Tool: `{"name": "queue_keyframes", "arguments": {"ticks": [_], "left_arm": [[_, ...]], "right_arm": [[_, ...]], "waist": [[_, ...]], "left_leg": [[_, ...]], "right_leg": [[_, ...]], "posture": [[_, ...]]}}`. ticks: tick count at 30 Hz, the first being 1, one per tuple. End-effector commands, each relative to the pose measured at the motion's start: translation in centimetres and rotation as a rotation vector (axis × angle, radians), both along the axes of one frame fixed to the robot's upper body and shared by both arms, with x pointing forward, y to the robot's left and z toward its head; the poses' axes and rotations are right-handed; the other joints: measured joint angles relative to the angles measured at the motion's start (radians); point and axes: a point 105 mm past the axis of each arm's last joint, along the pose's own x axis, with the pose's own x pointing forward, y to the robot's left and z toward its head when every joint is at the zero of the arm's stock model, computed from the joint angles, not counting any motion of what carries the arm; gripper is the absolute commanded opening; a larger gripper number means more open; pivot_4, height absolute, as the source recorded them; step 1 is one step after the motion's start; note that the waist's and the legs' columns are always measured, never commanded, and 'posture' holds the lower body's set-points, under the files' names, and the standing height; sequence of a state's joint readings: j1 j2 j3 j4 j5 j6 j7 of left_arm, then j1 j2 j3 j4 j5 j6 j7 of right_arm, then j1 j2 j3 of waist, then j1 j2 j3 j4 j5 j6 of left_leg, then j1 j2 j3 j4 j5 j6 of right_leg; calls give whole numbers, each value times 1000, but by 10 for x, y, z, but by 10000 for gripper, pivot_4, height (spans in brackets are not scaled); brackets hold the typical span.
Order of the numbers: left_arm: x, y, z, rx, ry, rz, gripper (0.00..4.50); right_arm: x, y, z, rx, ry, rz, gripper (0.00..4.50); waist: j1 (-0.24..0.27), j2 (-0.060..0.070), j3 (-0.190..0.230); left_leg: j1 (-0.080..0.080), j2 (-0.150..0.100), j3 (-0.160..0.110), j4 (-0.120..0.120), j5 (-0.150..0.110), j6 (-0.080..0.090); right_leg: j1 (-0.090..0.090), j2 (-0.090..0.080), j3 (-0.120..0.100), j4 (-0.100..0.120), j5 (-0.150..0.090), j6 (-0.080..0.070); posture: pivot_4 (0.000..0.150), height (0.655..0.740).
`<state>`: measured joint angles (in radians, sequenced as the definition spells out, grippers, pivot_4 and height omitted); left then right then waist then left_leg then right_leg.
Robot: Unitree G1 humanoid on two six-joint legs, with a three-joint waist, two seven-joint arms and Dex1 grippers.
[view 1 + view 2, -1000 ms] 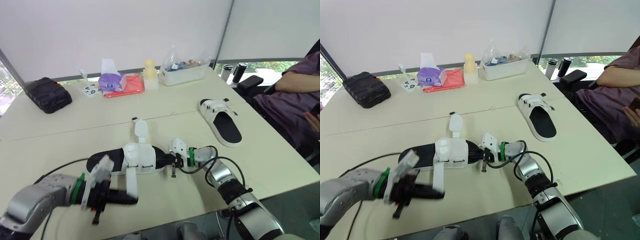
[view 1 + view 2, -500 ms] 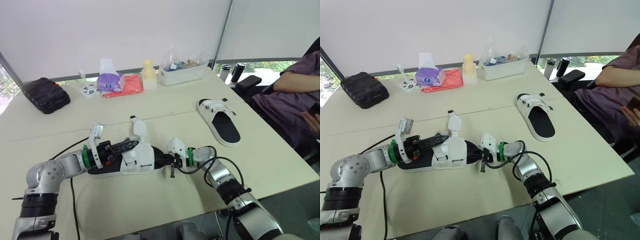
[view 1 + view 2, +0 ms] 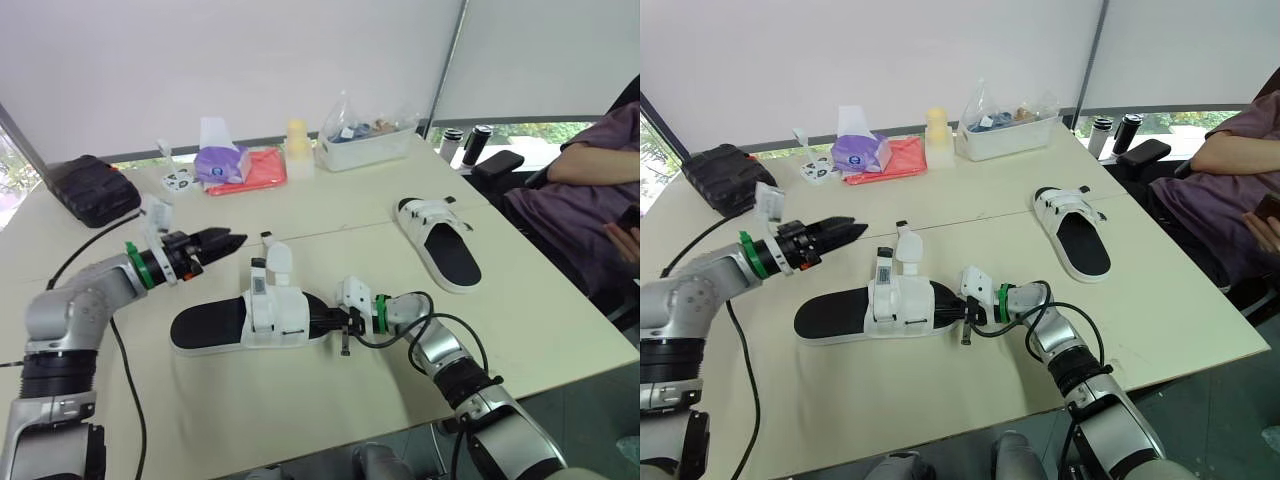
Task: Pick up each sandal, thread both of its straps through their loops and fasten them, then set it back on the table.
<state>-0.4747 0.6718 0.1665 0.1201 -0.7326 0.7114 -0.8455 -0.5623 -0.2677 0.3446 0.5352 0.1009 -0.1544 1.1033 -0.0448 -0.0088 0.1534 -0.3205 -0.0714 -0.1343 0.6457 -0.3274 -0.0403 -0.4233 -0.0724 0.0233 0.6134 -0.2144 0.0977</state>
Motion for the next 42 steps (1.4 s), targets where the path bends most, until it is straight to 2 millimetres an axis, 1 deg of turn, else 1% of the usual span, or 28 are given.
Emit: {"name": "queue_keyframes", "arguments": {"ticks": [1, 4, 8, 11, 14, 15, 16, 17, 20, 21, 23, 24, 26, 28, 30, 32, 33, 38, 41, 42], "left_arm": [[0, -6, 3, 22, -42, -28, 33505], [4, -13, -13, 39, -4, -33, 33505], [7, -23, -20, 17, 43, -71, 33505], [10, -27, -26, 47, 66, -90, 25717], [13, -29, -24, 31, 64, -98, 11575], [14, -29, -21, 12, 54, -98, 5756], [16, -29, -16, -15, 42, -92, 1298], [16, -29, -11, -41, 34, -95, 535], [8, -31, 2, -96, 21, -141, 535], [3, -31, 11, -143, 9, -172, 535], [-7, -31, 36, -273, -2, -231, 535], [-7, -29, 46, -326, -16, -223, 535], [-1, -24, 54, -373, -29, -174, 535], [10, -21, 46, -348, -23, -99, 535], [15, -20, 37, -315, -11, -67, 535], [18, -20, 24, -259, 12, -42, 535], [20, -19, 14, -220, 30, -27, 535], [29, -17, -15, -123, 67, 19, 535], [32, -18, -30, -73, 89, 14, 535], [32, -19, -39, -36, 100, 11, 535]], "right_arm": [[-17, -13, -58, -183, 166, -14, 0], [-17, -13, -58, -183, 167, -14, 0], [-18, -13, -58, -184, 167, -15, 0], [-17, -14, -57, -183, 167, -20, 0], [-16, -15, -57, -182, 166, -24, 0], [-16, -15, -57, -182, 166, -25, 0], [-16, -15, -57, -181, 166, -26, 0], [-16, -15, -57, -181, 166, -28, 0], [-17, -16, -57, -181, 166, -30, 0], [-17, -16, -57, -181, 166, -31, 0], [-17, -17, -58, -181, 168, -32, 0], [-17, -17, -58, -181, 168, -32, 0], [-17, -16, -58, -180, 170, -31, 0], [-18, -15, -59, -180, 172, -28, 0], [-19, -14, -59, -180, 173, -25, 0], [-19, -14, -59, -180, 173, -23, 0], [-19, -14, -59, -180, 173, -25, 0], [-19, -16, -60, -183, 174, -27, 0], [-19, -16, -60, -183, 175, -27, 0], [-19, -16, -60, -184, 175, -27, 0]], "waist": [[0, -1, 0], [0, 0, 0], [-1, -1, 0], [-1, -1, 0], [-1, -1, 0], [-1, -1, 0], [-1, -1, 0], [0, -1, 0], [-1, -1, 0], [-1, -1, 0], [-1, -1, 0], [-1, -1, 0], [0, -1, 0], [1, -1, 0], [1, -1, 0], [1, -1, 0], [1, -1, 0], [1, -1, 0], [1, -1, 0], [1, -1, 0]], "left_leg": [[0, 0, 0, 0, 0, 0], [0, 0, 0, 0, 0, 0], [0, 0, 0, 0, 0, 0], [0, 0, 0, 0, 0, 0], [0, 0, 0, 0, 0, 0], [0, 0, 0, 0, 0, 0], [0, 0, 0, 0, 0, 0], [0, 0, 0, 0, 0, 0], [0, 0, 0, 0, 0, 0], [0, 0, 0, 0, 0, 0], [0, 0, 0, 0, 0, 0], [0, 0, 0, 0, 0, 0], [0, 1, -1, 0, 0, 0], [0, 0, -1, 0, 0, 0], [0, 0, -1, 0, 0, 0], [0, 0, -1, 0, 1, -2], [0, 0, -1, 0, 2, -3], [0, 0, -1, 0, 2, -3], [0, 0, -1, 0, 2, -3], [0, 0, -1, 0, 2, -3]], "right_leg": [[0, 0, 0, 0, 0, 0], [0, 0, 0, 0, 0, 0], [0, 0, 0, 0, 0, 0], [0, 0, 0, 0, 0, 0], [0, 0, 0, 0, 0, 0], [0, 0, 0, 0, 0, 0], [0, 0, 0, 0, 0, 0], [0, 0, 0, 0, 0, 0], [0, 0, 0, 0, 0, 0], [0, 0, 0, 0, 0, 0], [0, 0, 0, 0, 0, 0], [0, 0, 0, 0, 0, 0], [0, 0, -1, 0, 0, 0], [0, 0, -1, 0, 0, 1], [0, 0, -1, 0, 0, 1], [0, 0, -1, 0, 0, 0], [0, 0, -1, 0, 0, 0], [0, 0, -1, 0, 0, 0], [0, 0, -1, 0, 0, 0], [0, 0, -1, 0, 0, 0]], "posture": [[1500, 7400], [1500, 7400], [1500, 7400], [1500, 7400], [1500, 7400], [1500, 7400], [1500, 7400], [1500, 7400], [1500, 7400], [1500, 7400], [1500, 7400], [1500, 7400], [1500, 7400], [1500, 7400], [1500, 7400], [1500, 7400], [1500, 7400], [1500, 7400], [1500, 7400], [1500, 7400]]}}
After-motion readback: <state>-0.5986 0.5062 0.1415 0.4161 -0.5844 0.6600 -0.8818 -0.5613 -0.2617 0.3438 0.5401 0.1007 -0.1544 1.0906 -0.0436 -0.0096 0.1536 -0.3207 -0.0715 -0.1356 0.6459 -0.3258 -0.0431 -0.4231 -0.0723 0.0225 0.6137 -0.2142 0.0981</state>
